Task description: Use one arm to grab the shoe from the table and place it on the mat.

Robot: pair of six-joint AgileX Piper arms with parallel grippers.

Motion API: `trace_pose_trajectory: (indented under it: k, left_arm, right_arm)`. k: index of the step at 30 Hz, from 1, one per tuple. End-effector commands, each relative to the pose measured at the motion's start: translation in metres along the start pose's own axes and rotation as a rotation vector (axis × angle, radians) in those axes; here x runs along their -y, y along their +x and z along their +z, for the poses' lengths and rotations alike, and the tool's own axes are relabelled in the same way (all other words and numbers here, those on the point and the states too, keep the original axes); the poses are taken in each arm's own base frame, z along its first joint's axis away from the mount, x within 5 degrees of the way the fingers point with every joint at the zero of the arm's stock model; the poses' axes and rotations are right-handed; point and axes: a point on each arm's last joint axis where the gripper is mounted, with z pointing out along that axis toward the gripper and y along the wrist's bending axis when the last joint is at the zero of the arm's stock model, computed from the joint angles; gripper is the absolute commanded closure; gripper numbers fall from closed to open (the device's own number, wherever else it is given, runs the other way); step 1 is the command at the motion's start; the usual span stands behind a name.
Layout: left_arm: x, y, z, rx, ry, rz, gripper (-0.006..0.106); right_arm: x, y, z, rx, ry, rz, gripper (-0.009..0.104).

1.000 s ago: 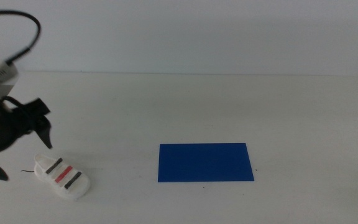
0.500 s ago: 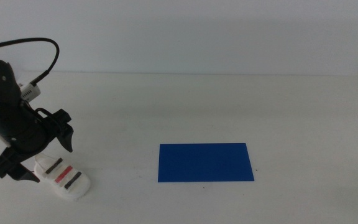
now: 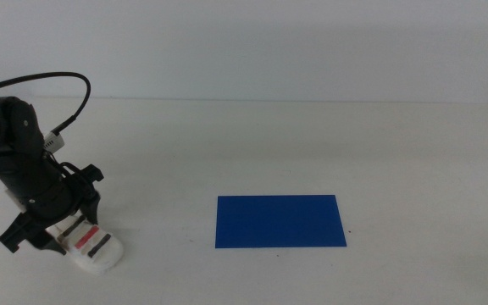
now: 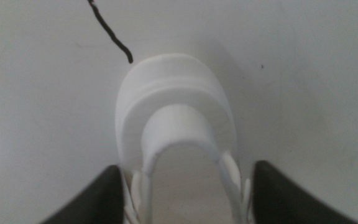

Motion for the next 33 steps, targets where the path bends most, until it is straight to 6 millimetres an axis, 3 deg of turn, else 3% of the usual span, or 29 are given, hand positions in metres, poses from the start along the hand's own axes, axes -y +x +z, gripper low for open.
trace_pose_trajectory:
  k: [1,5,8,15,19,23,26,29,33]
  left_arm:
    - [0.001,-0.001,-0.002,0.012,0.009,0.004,0.050]
    - [0.012,0.012,-0.010,-0.008,0.044,-0.019,0.085]
    - [0.035,0.034,-0.025,0.013,0.020,0.015,0.102]
    - [0.119,0.086,-0.049,0.015,-0.005,0.223,0.102]
    - [0.165,0.123,-0.042,0.018,-0.004,0.354,0.102]
    - [0.198,0.160,-0.027,0.002,0.019,0.472,0.102]
    - [0.216,0.177,-0.017,0.053,0.033,0.609,0.102]
    - [0.225,0.181,-0.010,0.056,0.042,0.791,0.101]
    - [0.227,0.184,-0.010,0.039,0.057,1.223,0.101]
  right_arm:
    - [0.000,0.000,0.000,0.010,-0.001,-0.017,0.016]
    - [0.000,0.000,0.000,0.010,-0.001,-0.017,0.016]
    - [0.000,0.000,0.000,0.010,-0.001,-0.017,0.016]
    - [0.000,0.000,0.000,0.010,-0.001,-0.017,0.016]
    - [0.000,0.000,0.000,0.010,-0.001,-0.017,0.016]
    - [0.000,0.000,0.000,0.010,-0.001,-0.017,0.016]
    - [0.000,0.000,0.000,0.010,-0.001,-0.017,0.016]
    - [0.000,0.000,0.000,0.010,-0.001,-0.017,0.016]
    - [0.000,0.000,0.000,0.010,-0.001,-0.017,0.016]
